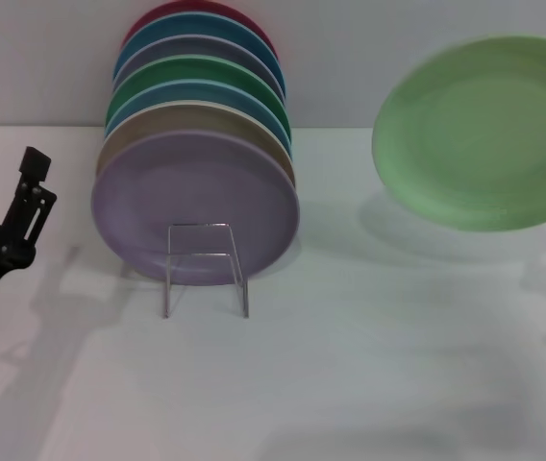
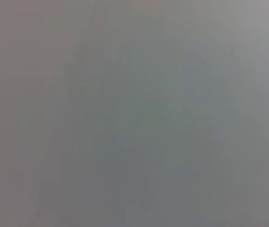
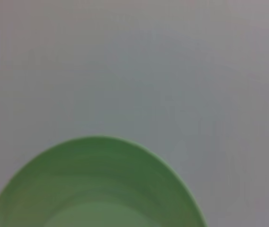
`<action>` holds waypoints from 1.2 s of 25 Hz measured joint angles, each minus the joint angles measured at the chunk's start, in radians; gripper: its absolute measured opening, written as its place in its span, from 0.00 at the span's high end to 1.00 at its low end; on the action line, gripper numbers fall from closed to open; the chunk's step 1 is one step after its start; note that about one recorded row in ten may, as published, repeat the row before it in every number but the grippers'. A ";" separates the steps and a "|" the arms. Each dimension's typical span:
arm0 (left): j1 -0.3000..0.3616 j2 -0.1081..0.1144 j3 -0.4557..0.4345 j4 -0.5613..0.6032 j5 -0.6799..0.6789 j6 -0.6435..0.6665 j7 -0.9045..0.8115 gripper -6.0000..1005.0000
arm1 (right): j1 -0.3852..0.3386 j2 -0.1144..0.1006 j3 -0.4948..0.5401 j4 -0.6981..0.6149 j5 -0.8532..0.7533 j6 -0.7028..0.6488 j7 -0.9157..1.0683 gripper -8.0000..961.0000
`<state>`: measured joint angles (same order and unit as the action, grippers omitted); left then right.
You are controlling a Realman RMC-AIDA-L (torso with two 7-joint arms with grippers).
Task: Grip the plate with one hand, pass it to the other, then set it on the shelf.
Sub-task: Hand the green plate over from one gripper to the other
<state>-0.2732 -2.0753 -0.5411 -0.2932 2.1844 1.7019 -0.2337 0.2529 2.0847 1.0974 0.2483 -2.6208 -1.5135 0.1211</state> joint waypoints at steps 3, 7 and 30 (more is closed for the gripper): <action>0.002 0.001 0.038 -0.001 0.000 0.015 0.000 0.20 | -0.011 0.000 -0.031 -0.011 0.000 -0.031 0.001 0.97; 0.002 0.004 0.102 0.002 0.000 0.028 0.002 0.20 | -0.031 0.000 -0.066 -0.018 0.001 -0.066 0.002 0.97; -0.017 0.008 0.167 -0.031 -0.004 0.001 0.134 0.20 | -0.141 0.008 -0.428 0.202 0.229 -0.005 -0.121 0.97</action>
<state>-0.2902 -2.0677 -0.3739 -0.3245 2.1802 1.7033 -0.0999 0.1121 2.0924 0.6695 0.4503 -2.3923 -1.5185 0.0005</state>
